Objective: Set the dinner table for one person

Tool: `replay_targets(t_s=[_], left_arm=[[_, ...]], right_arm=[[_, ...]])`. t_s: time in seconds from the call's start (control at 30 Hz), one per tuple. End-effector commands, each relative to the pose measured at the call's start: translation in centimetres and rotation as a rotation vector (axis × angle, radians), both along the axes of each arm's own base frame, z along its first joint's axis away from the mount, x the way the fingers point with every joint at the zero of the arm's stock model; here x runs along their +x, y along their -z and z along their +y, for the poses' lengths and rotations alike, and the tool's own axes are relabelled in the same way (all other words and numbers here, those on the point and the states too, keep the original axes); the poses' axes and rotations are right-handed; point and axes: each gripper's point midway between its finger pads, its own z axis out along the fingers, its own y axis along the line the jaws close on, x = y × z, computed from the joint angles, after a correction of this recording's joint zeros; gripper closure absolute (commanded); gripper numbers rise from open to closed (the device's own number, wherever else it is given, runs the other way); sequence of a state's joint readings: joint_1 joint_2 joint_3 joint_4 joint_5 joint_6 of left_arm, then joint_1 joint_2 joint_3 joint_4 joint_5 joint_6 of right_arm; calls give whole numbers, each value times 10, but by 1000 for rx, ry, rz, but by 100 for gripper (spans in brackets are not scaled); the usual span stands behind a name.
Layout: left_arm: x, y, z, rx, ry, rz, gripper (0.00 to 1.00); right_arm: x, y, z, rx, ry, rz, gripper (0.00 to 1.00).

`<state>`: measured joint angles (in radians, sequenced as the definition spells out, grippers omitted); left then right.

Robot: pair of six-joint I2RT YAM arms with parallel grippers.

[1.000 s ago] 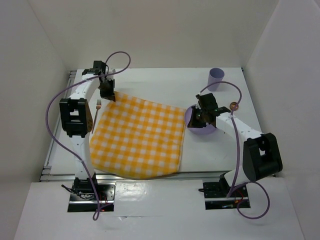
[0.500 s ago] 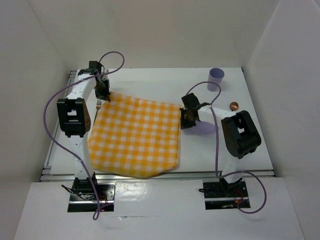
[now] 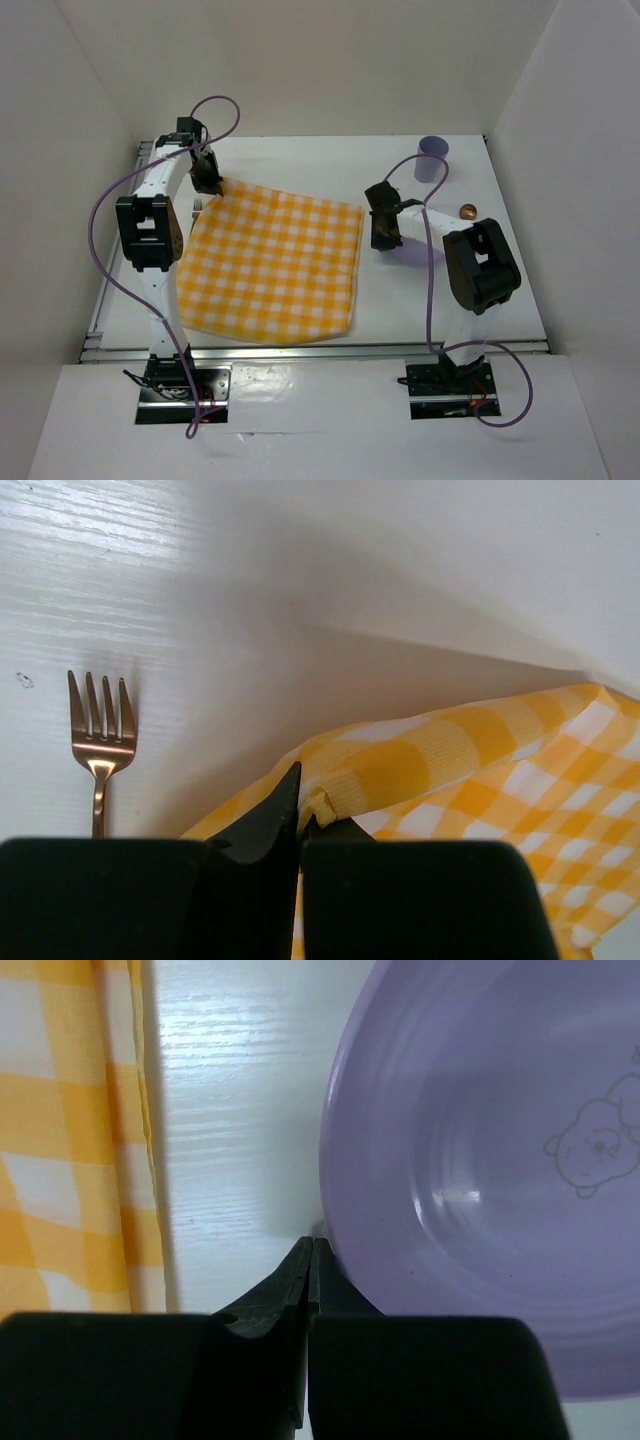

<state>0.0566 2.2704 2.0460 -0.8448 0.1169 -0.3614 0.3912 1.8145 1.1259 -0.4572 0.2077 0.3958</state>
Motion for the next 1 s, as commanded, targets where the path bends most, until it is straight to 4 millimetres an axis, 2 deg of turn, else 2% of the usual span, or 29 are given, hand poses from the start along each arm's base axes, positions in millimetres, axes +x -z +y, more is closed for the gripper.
replay_targets(t_s=[0.0, 0.03, 0.07, 0.13, 0.17, 0.2, 0.23, 0.3, 0.33, 0.37, 0.4, 0.43, 0.47, 0.5, 0.57, 0.6, 0.7, 0.73, 0.77, 0.97], left_arm=[[6, 8, -6, -46, -43, 16, 100], [6, 7, -8, -57, -38, 16, 100], [3, 11, -8, -58, -38, 28, 100], [3, 10, -12, -76, -20, 26, 100], [3, 10, -12, -76, -20, 26, 100], [2, 10, -12, -72, -12, 25, 100], [3, 5, -12, -72, -11, 14, 100], [3, 5, -12, -72, -11, 14, 100], [3, 1, -10, -62, -16, 5, 100], [3, 1, -9, -58, -7, 4, 100], [4, -5, -9, -57, -7, -8, 100], [2, -2, -9, -57, -7, 1, 100], [2, -7, -9, -57, -7, -10, 100], [2, -7, -9, -57, -7, -10, 100], [-1, -4, -8, -49, -11, 1, 100], [0, -8, -8, -49, -11, -8, 100], [0, -8, -6, -36, -7, -9, 100], [0, -8, -6, -36, -7, -9, 100], [0, -12, -6, -36, -7, -18, 100], [-2, -16, -6, -31, 3, -20, 100]], right_arm=[[21, -23, -6, -19, 7, -60, 100], [25, -34, 8, 48, -33, -86, 100], [28, -42, 16, 86, -66, -108, 94], [35, -64, 34, 179, -123, -172, 61], [40, -78, 51, 263, -171, -213, 36], [48, -92, 60, 296, -190, -244, 30], [50, -84, 67, 320, -209, -210, 26], [61, -77, 72, 309, -205, -173, 26], [78, -88, 79, 315, -207, -192, 26], [84, -81, 78, 295, -196, -174, 26], [84, -53, 72, 246, -170, -98, 26], [97, -59, 72, 249, -163, -113, 26], [101, -54, 71, 234, -154, -103, 26], [100, -38, 71, 228, -140, -64, 26], [103, -33, 68, 226, -120, -43, 26], [97, -21, 68, 228, -107, 0, 26], [88, -12, 66, 231, -75, 36, 26], [87, -15, 64, 226, -72, 22, 26], [80, -5, 62, 224, -60, 42, 26], [62, 0, 47, 179, -20, 73, 21]])
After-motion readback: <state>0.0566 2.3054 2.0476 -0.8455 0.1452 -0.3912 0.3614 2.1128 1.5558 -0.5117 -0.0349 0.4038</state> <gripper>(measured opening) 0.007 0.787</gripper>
